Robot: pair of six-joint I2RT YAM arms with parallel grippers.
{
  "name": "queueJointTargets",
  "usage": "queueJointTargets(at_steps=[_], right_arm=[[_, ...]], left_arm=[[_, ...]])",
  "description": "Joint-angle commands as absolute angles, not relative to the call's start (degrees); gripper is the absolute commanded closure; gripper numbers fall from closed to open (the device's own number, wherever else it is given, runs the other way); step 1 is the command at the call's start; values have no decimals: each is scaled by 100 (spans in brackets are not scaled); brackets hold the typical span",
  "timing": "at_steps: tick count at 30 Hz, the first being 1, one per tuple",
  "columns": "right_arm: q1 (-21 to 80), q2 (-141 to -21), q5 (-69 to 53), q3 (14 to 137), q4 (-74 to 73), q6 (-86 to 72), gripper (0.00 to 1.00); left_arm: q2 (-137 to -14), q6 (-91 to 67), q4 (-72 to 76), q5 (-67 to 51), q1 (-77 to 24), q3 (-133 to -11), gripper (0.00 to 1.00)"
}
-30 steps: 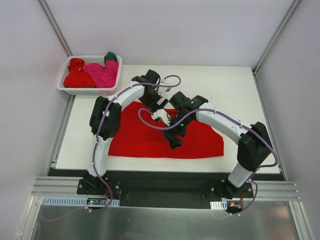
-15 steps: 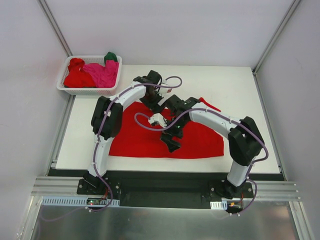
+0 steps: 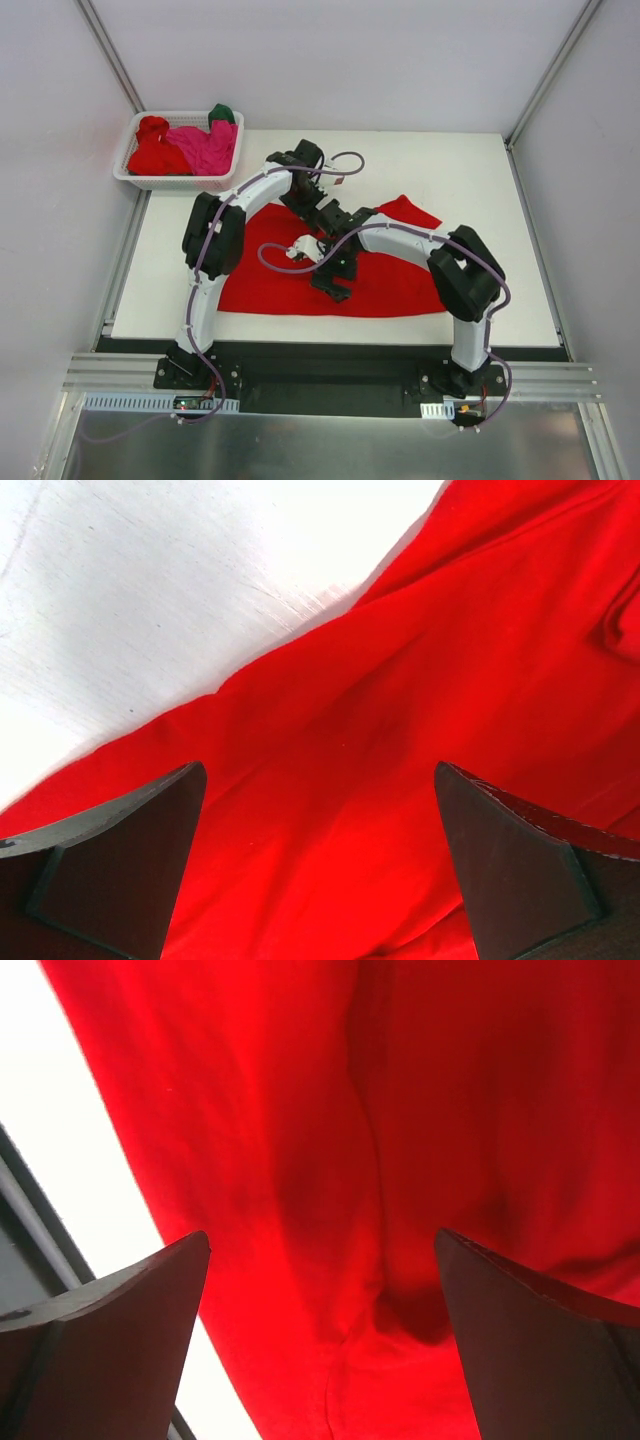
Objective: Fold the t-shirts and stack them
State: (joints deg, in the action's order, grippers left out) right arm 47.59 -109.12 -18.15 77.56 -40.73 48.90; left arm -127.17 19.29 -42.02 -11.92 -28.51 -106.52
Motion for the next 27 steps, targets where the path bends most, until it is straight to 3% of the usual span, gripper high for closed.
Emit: queueJointTargets(at_steps=[1,16,27], right_arm=[[4834,-11065,-1591,7963,-4025,4781,0],[4983,-11267,-1670,7963,-4087,4711,0],[5027,-11478,-2091,8094,-4412,4957,0]], left_arm=[[-12674,1907,-4430,-1432,-2909,-10889,1],[-13033,1995,-4746,-1933,-3287,-11347,1],[-13570,2083,-4948,-1073,-3349,-11636,1]])
